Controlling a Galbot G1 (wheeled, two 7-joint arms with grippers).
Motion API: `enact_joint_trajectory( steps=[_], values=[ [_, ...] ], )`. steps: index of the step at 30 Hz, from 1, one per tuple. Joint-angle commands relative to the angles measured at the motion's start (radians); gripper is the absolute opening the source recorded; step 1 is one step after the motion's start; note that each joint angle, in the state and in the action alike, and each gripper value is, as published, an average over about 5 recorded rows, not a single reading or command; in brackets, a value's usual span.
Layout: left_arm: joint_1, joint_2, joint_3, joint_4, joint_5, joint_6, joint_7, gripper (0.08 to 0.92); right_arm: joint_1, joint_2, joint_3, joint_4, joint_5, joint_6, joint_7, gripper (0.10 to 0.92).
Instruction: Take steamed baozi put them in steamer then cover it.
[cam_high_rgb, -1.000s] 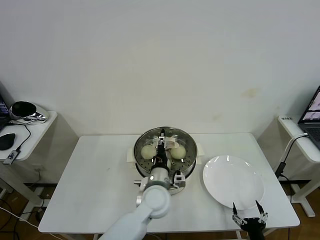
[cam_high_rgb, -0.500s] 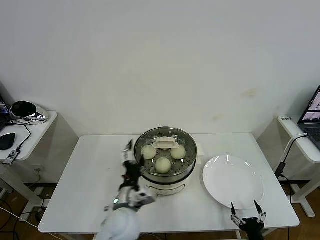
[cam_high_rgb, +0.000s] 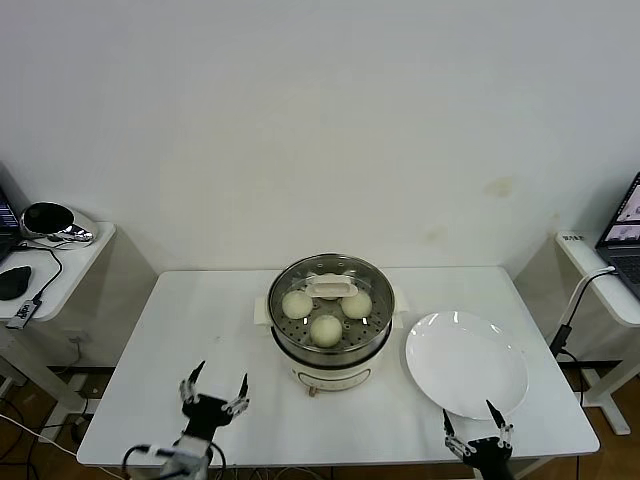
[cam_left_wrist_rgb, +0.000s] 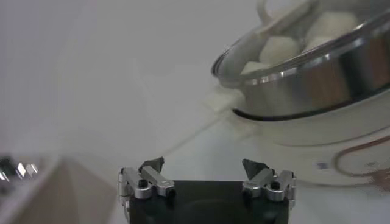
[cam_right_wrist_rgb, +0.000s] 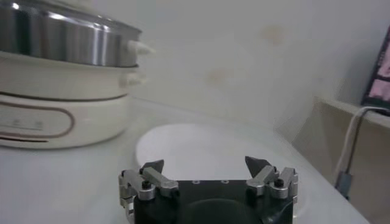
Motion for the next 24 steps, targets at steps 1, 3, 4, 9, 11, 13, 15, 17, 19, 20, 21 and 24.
enact_joint_trajectory(
  steps=[1,3,4,9,11,13,15,17,19,20,21,24],
  values=[
    [0.233,-0.023,-0.149,0.0,-0.309,-0.387,-0.051,0.823,-0.031,-0.038,-0.056,0.028,0.064,0.013,-0.033,0.823],
    [0.235,-0.026,-0.15,0.007,-0.306,-0.398,-0.049,0.823,-0.032,-0.037,-0.063,0.029,0.064,0.013,-0.034,0.823],
    [0.235,-0.028,-0.149,0.012,-0.304,-0.405,-0.048,0.823,-0.033,-0.037,-0.066,0.031,0.065,0.013,-0.034,0.823],
    [0.237,-0.041,-0.144,0.027,-0.289,-0.42,-0.041,0.823,-0.039,-0.041,-0.074,0.043,0.082,0.001,-0.036,0.823],
    [0.236,-0.045,-0.14,0.034,-0.285,-0.416,-0.04,0.823,-0.042,-0.045,-0.075,0.051,0.092,-0.009,-0.037,0.823],
    [0.236,-0.048,-0.135,0.042,-0.282,-0.411,-0.038,0.823,-0.046,-0.047,-0.076,0.059,0.102,-0.018,-0.036,0.823],
    [0.237,-0.051,-0.126,0.051,-0.277,-0.406,-0.034,0.823,-0.05,-0.049,-0.079,0.068,0.106,-0.026,-0.028,0.823],
    [0.24,-0.055,-0.114,0.058,-0.27,-0.403,-0.032,0.823,-0.055,-0.05,-0.085,0.079,0.11,-0.036,-0.016,0.823],
    [0.242,-0.059,-0.103,0.06,-0.264,-0.401,-0.031,0.823,-0.062,-0.052,-0.092,0.089,0.117,-0.051,-0.008,0.823],
    [0.242,-0.061,-0.098,0.061,-0.262,-0.4,-0.031,0.823,-0.066,-0.053,-0.096,0.094,0.12,-0.059,-0.004,0.823],
    [0.24,-0.062,-0.095,0.061,-0.262,-0.398,-0.03,0.823,-0.069,-0.054,-0.099,0.099,0.121,-0.069,0.001,0.823],
    [0.222,-0.065,-0.096,0.069,-0.267,-0.384,-0.023,0.823,-0.075,-0.055,-0.108,0.11,0.117,-0.092,0.019,0.823]
  ],
)
